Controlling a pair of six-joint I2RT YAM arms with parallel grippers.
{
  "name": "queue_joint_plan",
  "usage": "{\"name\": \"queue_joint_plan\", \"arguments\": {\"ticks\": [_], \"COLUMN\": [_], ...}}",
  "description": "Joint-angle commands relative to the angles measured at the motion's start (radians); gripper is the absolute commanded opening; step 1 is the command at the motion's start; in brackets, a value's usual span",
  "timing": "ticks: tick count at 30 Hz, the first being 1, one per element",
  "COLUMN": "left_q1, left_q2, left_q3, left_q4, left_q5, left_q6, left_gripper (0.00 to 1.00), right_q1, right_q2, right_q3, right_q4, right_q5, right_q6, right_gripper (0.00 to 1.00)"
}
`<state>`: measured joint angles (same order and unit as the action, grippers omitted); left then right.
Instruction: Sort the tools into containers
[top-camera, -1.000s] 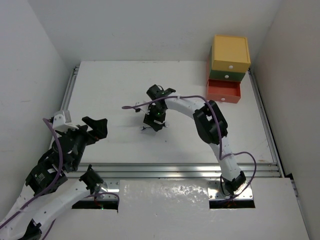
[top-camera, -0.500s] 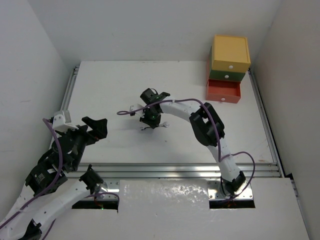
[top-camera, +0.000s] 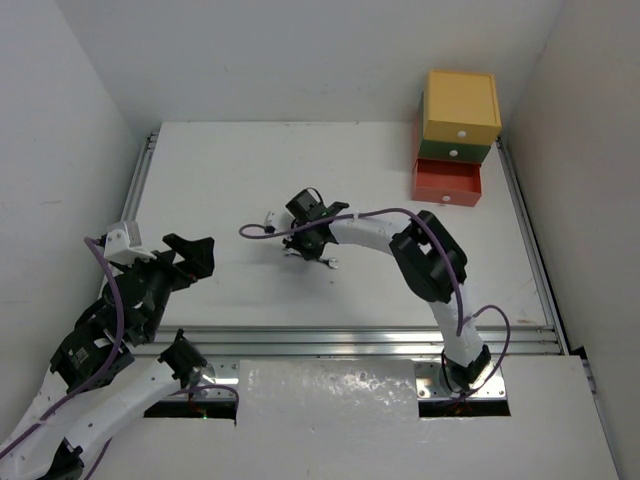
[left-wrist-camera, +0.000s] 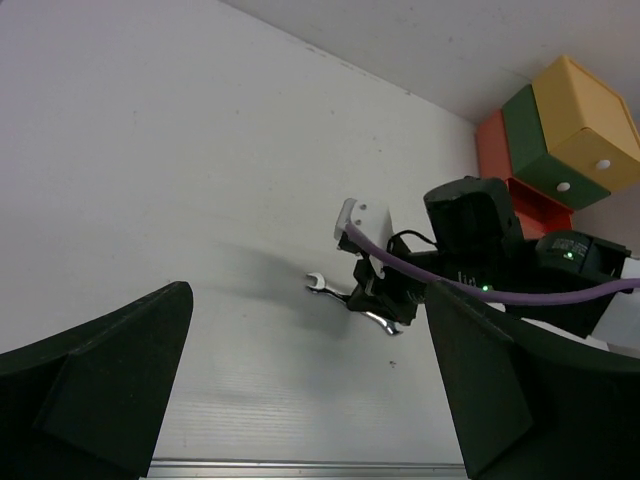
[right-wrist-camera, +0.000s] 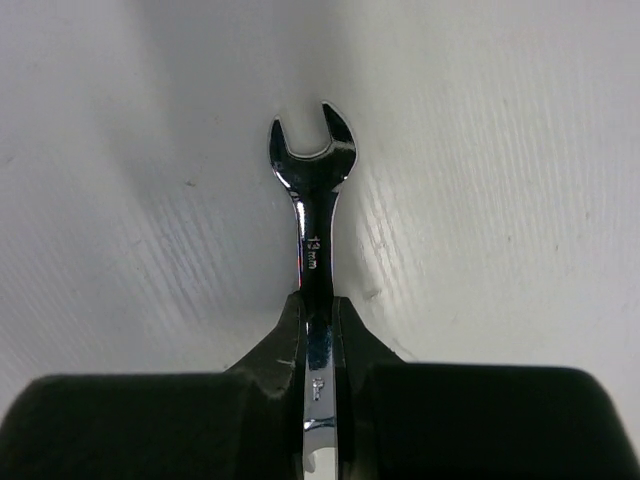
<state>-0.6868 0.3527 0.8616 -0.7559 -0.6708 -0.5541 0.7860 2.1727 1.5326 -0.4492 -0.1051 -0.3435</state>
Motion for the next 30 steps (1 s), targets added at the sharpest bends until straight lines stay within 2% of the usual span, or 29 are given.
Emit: {"name": "queue_joint_plan", "arguments": {"ticks": [1,5,10,13,17,20,22,25,30], "left_q1": [-0.003,-0.003,-0.003,-0.003,-0.005,-0.005,-0.003,-0.003,-0.003], "left_q2": [0.009,0.011,0.009,0.008,-0.001,-0.003,0.000,0.002,0.003], "left_q3": [0.004,0.004,0.004,0.004,0.004,0.004,0.005,0.004,0.004], "left_q4": [0.029,0.029,0.029,0.027,0.027,0.029,0.029,0.026,0.026], "left_q5": [0.004,0.004,0.005,0.005,0.002,0.002,0.002,0.000,0.000], "left_q6": [0.010,0.008,0.010,0.010,0.008,0.008,0.006,0.005,0.005], "left_gripper": [1.00,1.00,1.00,1.00,1.00,1.00,1.00,1.00,1.00], "right_q1": [-0.004,-0.074,-0.221,-0.330,-0.575,-0.690,-0.732,-0.781,-0.837], "right_q2": [-0.109,-0.226,-0.411,-0.474,-0.547,-0.521,-0.498,-0.433,-0.381], "right_q3": [-0.083,-0.159,-0.365,-0.465,-0.548,-0.508,-0.462,-0.430,-0.382], "right_q4": [0.165,0.242,0.434,0.521,0.625,0.621,0.615,0.639,0.690], "right_q5": [0.085,0.068,0.057,0.152,0.193,0.229,0.291,0.289,0.377], "right_q6": [0.246,0.509,0.814,1.004,1.355,1.567,1.638,1.797,1.884], "right_gripper": [0.00,0.00,0.00,0.00,0.00,0.00,0.00,0.00,0.00]}}
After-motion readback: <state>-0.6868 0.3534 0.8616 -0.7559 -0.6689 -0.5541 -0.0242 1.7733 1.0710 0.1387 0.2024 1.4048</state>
